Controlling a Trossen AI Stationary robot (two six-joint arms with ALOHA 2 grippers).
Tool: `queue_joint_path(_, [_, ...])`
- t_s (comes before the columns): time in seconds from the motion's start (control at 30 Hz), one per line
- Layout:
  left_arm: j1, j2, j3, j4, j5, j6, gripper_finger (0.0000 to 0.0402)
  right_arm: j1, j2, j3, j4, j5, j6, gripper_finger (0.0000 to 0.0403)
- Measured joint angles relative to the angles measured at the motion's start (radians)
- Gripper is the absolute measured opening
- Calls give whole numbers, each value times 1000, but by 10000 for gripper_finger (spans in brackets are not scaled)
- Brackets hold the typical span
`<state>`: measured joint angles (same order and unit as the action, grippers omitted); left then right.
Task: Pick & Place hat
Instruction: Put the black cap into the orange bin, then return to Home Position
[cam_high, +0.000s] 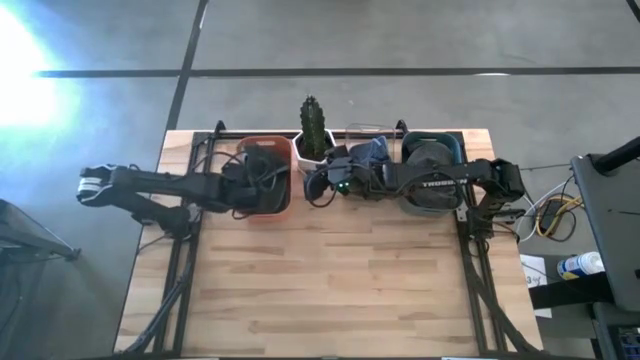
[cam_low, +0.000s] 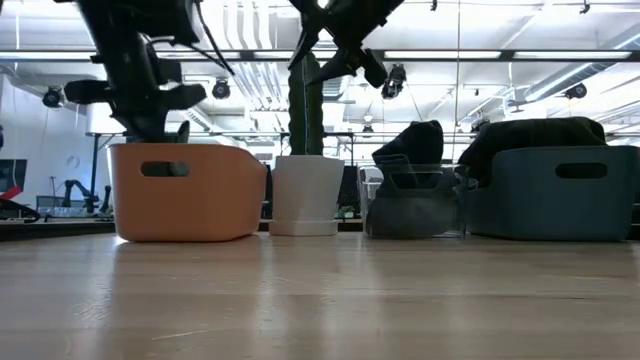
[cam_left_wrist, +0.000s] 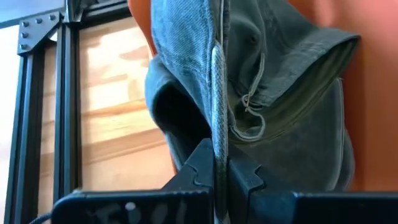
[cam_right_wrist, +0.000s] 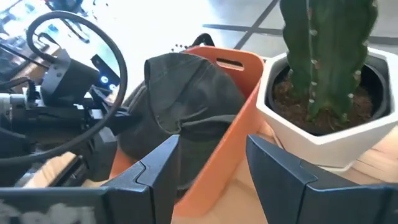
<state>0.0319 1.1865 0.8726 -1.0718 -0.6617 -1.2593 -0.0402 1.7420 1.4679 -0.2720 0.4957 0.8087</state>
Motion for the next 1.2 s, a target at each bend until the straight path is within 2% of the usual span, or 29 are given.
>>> queue_joint_path(0.23, [-4, 61, -1, 22, 10, 14, 13, 1, 0, -4, -25, -73, 0, 178])
queue_joint_path(0.43, [-32, 40, -3, 36, 12, 48, 21, 2, 0, -6, -45, -87, 0, 178])
queue_joint_path(0.53, [-46, 22, -2, 40, 17, 76, 49, 8, 0, -6, -55, -97, -1, 178])
queue_joint_path(0.73, [-54, -22, -1, 25, 22, 61, 137, 21, 0, -6, -85, -105, -6, 178])
queue_joint_path(0.83, [-67, -56, 2, 23, 45, 59, 167, 23, 0, -6, -85, -105, -25, 178])
queue_joint_path(1.03, [-116, -143, 52, 25, 6, 196, 183, 23, 0, -6, -102, -105, -36, 178])
queue_joint_path(1.2, [-140, -225, 71, 24, 6, 279, 183, 35, -8, -4, -200, -108, -36, 178])
